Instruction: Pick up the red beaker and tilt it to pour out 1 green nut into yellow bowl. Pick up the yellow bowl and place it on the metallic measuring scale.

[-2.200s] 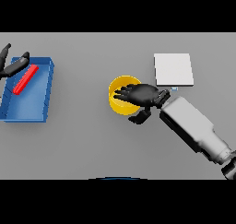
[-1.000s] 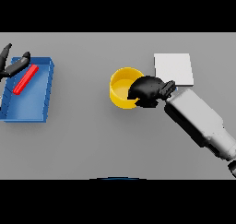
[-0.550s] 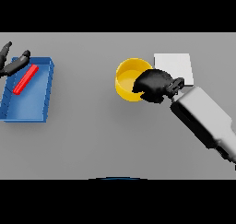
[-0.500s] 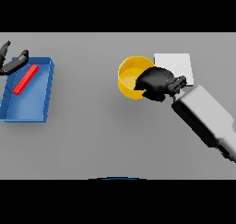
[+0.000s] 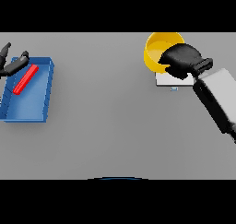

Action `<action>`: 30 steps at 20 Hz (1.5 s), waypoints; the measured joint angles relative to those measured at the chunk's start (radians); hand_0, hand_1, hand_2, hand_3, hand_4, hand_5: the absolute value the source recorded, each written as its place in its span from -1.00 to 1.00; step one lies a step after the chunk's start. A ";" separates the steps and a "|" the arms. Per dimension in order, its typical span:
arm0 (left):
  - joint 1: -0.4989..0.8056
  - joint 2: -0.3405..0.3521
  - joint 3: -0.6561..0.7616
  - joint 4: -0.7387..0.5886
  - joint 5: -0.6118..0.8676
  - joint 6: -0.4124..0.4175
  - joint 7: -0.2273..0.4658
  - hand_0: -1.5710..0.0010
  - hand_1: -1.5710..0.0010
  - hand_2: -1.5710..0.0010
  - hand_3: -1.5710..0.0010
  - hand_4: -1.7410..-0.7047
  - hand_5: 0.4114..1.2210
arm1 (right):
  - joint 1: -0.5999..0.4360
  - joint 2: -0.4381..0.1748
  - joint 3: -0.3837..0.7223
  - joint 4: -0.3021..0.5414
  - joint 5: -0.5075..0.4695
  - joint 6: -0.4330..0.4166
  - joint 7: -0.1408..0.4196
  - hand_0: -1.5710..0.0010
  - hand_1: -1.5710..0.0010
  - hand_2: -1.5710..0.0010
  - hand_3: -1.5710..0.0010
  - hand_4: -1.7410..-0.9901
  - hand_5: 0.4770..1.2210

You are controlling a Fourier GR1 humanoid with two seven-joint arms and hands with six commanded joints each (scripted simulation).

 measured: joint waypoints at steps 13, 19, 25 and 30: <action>0.009 0.000 -0.010 -0.016 -0.012 0.007 0.044 1.00 1.00 1.00 1.00 0.70 -0.02 | -0.031 0.045 -0.047 0.343 0.005 -0.150 -0.056 -1.00 -1.00 -0.76 -0.75 -1.00 1.00; 0.011 0.008 -0.011 -0.022 -0.007 -0.008 0.040 1.00 1.00 1.00 1.00 0.73 -0.08 | -0.049 0.066 -0.044 0.419 0.010 -0.163 -0.066 -1.00 -1.00 -0.75 -0.84 -1.00 1.00; 0.001 0.011 -0.008 -0.015 -0.004 -0.014 0.039 1.00 1.00 1.00 1.00 0.75 -0.11 | -0.046 0.063 -0.058 0.418 -0.009 -0.138 -0.056 -0.46 -0.22 -0.08 0.12 -0.52 0.44; 0.008 0.003 -0.002 -0.016 0.006 -0.011 0.035 1.00 1.00 1.00 1.00 0.76 -0.15 | -0.047 0.079 -0.083 0.421 -0.044 -0.101 -0.023 0.51 0.52 0.62 0.67 -0.29 -0.01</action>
